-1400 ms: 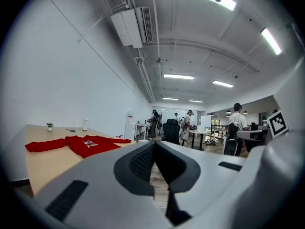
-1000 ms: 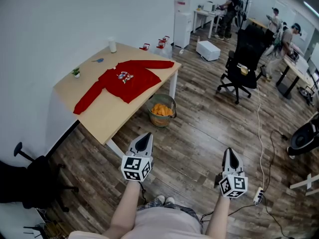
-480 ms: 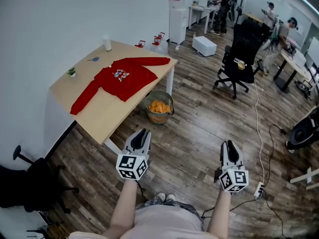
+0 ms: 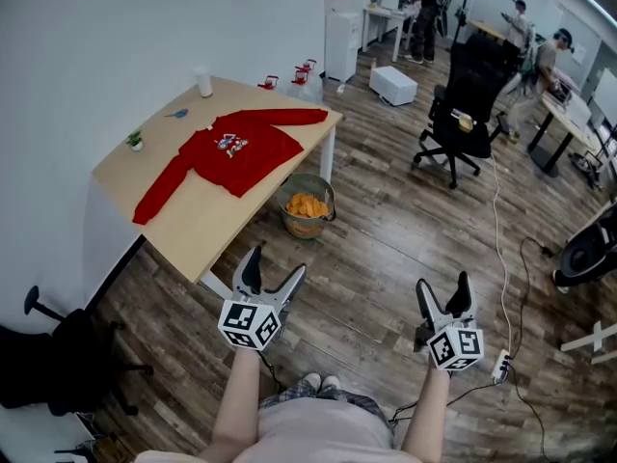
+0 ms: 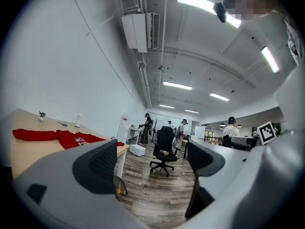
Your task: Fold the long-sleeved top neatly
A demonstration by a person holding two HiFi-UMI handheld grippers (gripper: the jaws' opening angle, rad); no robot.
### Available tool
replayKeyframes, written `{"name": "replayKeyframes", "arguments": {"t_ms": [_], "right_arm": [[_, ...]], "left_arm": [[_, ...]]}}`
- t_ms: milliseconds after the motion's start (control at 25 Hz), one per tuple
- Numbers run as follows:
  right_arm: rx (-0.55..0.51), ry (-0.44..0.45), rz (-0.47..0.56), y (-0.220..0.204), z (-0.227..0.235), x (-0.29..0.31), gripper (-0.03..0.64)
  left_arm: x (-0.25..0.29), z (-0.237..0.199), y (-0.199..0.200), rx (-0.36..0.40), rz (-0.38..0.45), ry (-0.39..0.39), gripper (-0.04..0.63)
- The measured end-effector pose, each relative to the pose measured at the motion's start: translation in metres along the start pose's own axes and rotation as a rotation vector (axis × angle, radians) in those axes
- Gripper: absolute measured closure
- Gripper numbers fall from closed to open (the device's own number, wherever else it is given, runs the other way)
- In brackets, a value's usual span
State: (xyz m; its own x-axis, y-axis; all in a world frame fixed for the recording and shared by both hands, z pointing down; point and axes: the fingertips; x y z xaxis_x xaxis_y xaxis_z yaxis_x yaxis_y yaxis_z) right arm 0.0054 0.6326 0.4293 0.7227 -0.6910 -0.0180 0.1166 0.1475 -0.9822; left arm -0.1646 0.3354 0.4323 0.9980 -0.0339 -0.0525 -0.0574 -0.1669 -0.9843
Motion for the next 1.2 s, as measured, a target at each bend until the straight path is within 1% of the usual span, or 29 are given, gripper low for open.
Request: {"name": "replayKeyframes", "arguments": {"t_ms": [120, 280, 640, 960, 1200], "right_arm": [[0.001, 0.005, -0.013, -0.005, -0.004, 0.005, 0.1], [0.008, 0.005, -0.019, -0.009, -0.01, 0.015, 0.088], [0.003, 0.01, -0.02, -0.018, -0.028, 0.037, 0.087], [0.003, 0.042, -0.035, -0.023, -0.043, 0.059, 0.089], [0.004, 0.067, -0.046, -0.026, -0.044, 0.087, 0.089]], "left_arm": [[0.002, -0.009, 0.0, 0.002, 0.007, 0.008, 0.137], [0.006, -0.019, 0.0, -0.004, 0.007, 0.004, 0.132], [0.011, -0.044, -0.007, -0.004, -0.004, 0.002, 0.131], [0.014, -0.061, -0.01, -0.015, -0.008, 0.021, 0.132], [0.03, -0.075, -0.013, -0.012, -0.01, 0.04, 0.132]]}}
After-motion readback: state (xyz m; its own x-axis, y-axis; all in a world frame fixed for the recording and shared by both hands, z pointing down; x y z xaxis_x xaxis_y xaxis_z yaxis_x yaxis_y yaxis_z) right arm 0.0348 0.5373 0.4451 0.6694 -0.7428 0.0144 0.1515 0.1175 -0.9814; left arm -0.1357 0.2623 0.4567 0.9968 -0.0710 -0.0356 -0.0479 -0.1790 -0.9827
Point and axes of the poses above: the fingertips, and each gripper's own axes: x forward along the fingers, z to its right, y out of its top, and after that the axes turned 8 degrees about -y, right-handed
